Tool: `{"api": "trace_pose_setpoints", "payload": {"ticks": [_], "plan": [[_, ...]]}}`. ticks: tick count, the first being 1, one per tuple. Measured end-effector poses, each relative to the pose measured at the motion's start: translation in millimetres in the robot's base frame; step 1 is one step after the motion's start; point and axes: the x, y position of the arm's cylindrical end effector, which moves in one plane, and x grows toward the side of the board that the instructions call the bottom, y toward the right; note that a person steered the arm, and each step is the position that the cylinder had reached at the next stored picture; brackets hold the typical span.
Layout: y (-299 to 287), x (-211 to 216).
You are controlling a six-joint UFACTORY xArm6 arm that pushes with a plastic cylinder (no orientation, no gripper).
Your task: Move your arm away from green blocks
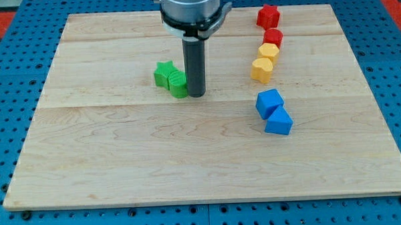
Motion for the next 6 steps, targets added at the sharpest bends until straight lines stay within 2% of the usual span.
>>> {"api": "trace_pose_setpoints", "payload": {"ticks": [1,2,3,4,6], "plan": [[-51,-26],[-36,-46],[21,-98],[21,-145],[135,-225]]}}
